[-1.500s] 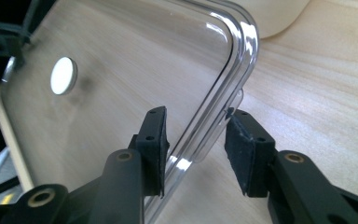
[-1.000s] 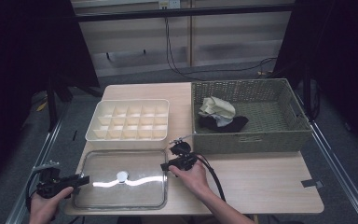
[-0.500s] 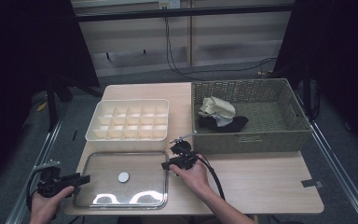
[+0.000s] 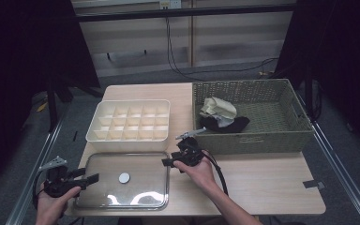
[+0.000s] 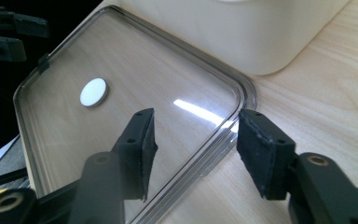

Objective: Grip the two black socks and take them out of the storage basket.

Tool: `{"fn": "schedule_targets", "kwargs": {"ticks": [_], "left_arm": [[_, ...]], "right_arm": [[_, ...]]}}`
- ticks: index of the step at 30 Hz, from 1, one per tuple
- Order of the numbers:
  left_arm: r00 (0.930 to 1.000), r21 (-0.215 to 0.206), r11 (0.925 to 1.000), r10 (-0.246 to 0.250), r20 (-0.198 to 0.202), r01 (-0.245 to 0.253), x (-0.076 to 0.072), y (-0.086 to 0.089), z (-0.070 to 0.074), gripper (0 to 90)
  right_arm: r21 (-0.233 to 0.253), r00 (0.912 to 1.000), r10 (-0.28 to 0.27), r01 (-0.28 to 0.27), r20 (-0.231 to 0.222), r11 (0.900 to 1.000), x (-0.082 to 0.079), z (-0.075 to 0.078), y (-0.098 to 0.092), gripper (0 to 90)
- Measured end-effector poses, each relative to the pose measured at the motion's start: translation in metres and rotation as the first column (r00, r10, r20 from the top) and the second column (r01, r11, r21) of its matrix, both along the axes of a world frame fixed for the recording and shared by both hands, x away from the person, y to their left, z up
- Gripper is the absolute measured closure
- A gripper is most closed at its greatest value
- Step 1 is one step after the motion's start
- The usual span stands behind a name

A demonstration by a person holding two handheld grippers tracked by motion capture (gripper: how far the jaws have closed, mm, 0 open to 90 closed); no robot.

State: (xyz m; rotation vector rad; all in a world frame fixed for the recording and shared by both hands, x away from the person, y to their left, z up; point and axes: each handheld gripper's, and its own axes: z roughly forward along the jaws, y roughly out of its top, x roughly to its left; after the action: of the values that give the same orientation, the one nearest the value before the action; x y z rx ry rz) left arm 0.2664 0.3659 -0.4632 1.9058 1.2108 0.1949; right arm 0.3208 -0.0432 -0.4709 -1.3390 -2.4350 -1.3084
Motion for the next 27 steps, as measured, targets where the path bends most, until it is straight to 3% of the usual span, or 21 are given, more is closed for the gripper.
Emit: {"fn": "schedule_targets", "kwargs": {"ticks": [8, 15, 20, 24, 27], "left_arm": [[0.9959, 0.011, 0.9966, -0.082, 0.038, 0.082, -0.003, -0.03, 0.01, 23.6], [0.9938, -0.03, 0.9939, -0.106, 0.033, 0.107, -0.007, -0.056, 0.017, 21.7], [0.9907, -0.028, 0.9908, -0.132, 0.033, 0.133, -0.006, -0.074, 0.022, 20.9], [0.9871, 0.0, 0.988, -0.155, 0.043, 0.155, -0.005, -0.086, 0.027, 18.6], [0.9891, -0.031, 0.989, -0.143, 0.033, 0.144, -0.006, -0.09, 0.024, 18.8]], "right_arm": [[0.005, 0.9988, 0.031, -0.031, 0.038, 0.999, -0.002, 0.011, -0.005, 42.0], [0.01, 0.9961, 0.036, -0.037, 0.08, 0.999, -0.002, 0.031, -0.019, 43.6], [0.041, 0.9948, 0.024, -0.028, 0.099, 0.999, -0.002, 0.045, -0.034, 47.6], [0.05, 0.9925, 0.007, -0.013, 0.122, 0.999, -0.001, 0.057, -0.048, 48.5], [0.051, 0.991, -0.022, 0.015, 0.132, 0.999, 0.002, 0.066, -0.063, 48.7]]}}
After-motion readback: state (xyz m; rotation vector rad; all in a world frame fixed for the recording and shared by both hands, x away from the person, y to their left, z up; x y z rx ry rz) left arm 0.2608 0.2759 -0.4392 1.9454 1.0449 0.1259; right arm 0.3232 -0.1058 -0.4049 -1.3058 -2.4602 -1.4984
